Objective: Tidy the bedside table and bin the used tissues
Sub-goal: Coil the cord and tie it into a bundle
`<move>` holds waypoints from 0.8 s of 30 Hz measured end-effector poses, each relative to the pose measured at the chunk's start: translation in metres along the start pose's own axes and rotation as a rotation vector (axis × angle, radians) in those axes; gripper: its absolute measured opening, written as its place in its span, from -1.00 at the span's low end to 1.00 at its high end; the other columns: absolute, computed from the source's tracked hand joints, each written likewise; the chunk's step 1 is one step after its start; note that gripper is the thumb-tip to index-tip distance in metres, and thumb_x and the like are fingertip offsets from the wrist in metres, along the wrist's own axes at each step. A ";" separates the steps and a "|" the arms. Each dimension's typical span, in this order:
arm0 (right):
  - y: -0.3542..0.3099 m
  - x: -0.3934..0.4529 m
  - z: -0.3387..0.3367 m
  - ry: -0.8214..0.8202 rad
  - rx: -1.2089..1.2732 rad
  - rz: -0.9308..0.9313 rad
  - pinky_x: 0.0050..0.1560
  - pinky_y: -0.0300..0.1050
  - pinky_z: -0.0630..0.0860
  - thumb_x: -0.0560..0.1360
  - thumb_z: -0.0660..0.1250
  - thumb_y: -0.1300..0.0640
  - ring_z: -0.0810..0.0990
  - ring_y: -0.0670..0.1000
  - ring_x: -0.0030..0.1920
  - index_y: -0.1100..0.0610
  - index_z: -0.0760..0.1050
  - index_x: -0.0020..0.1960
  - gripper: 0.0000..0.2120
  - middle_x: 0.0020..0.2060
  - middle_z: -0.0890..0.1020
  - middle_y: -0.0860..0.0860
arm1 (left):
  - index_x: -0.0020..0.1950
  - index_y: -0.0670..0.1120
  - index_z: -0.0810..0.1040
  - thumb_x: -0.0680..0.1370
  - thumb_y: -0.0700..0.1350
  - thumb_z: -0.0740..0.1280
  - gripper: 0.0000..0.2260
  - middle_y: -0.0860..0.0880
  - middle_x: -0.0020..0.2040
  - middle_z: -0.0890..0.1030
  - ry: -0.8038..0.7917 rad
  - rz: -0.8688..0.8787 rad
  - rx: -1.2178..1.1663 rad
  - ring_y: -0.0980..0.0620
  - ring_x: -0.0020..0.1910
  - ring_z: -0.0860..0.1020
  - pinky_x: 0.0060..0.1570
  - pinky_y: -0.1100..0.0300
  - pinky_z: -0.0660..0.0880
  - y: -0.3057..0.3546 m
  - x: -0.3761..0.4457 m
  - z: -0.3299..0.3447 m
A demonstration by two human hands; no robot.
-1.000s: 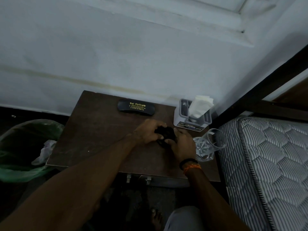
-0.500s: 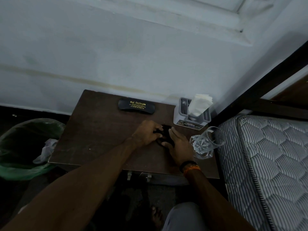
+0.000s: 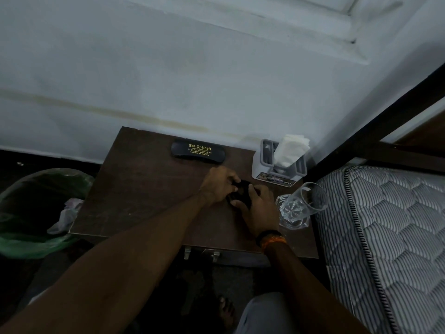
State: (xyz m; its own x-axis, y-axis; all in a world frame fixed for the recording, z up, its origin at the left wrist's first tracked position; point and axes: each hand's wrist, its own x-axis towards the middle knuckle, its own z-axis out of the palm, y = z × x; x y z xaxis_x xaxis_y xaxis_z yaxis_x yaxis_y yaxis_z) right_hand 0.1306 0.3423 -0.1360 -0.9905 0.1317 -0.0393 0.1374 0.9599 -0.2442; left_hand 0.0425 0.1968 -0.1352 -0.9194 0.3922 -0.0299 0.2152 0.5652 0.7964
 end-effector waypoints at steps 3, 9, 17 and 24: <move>0.001 -0.004 -0.001 0.091 -0.025 -0.030 0.25 0.05 0.44 0.50 0.30 -0.26 0.41 0.19 0.27 0.23 0.40 0.42 -0.31 0.30 0.45 0.17 | 0.11 -0.08 0.66 0.38 -0.16 0.54 -0.69 -0.01 0.02 0.70 -0.045 -0.002 -0.041 0.11 -0.07 0.62 -0.05 0.27 0.55 -0.003 -0.002 -0.002; -0.006 -0.007 -0.009 0.162 0.008 -0.032 0.34 0.09 0.41 0.48 0.17 -0.37 0.36 0.19 0.38 0.21 0.38 0.44 -0.22 0.38 0.42 0.17 | 0.18 -0.08 0.61 0.43 -0.16 0.48 -0.67 0.01 0.05 0.66 -0.013 0.013 -0.133 0.14 -0.01 0.59 -0.05 0.37 0.50 0.006 0.006 -0.010; -0.022 -0.030 -0.055 0.385 0.102 -0.122 0.27 0.03 0.48 0.54 0.31 -0.14 0.45 0.13 0.28 0.18 0.48 0.33 -0.50 0.27 0.51 0.12 | 0.11 -0.03 0.64 0.43 -0.09 0.46 -0.75 0.02 0.01 0.68 -0.028 0.054 -0.079 0.11 -0.04 0.62 0.03 0.16 0.58 0.011 0.025 -0.022; 0.030 -0.009 -0.147 0.751 0.240 -0.007 0.03 -0.28 0.37 0.57 0.31 0.21 0.60 0.04 -0.03 0.18 0.62 0.07 -0.86 -0.03 0.65 0.09 | 0.15 -0.08 0.61 0.51 -0.06 0.41 -0.76 0.01 0.03 0.67 0.076 0.030 -0.116 0.12 0.00 0.61 0.04 0.26 0.53 0.023 0.034 -0.013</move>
State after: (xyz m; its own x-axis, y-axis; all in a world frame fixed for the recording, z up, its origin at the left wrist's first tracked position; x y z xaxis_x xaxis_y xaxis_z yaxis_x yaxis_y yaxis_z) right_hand 0.1431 0.4062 -0.0005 -0.7185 0.3401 0.6067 0.0442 0.8928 -0.4482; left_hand 0.0123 0.2134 -0.1099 -0.9364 0.3489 0.0373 0.2074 0.4644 0.8610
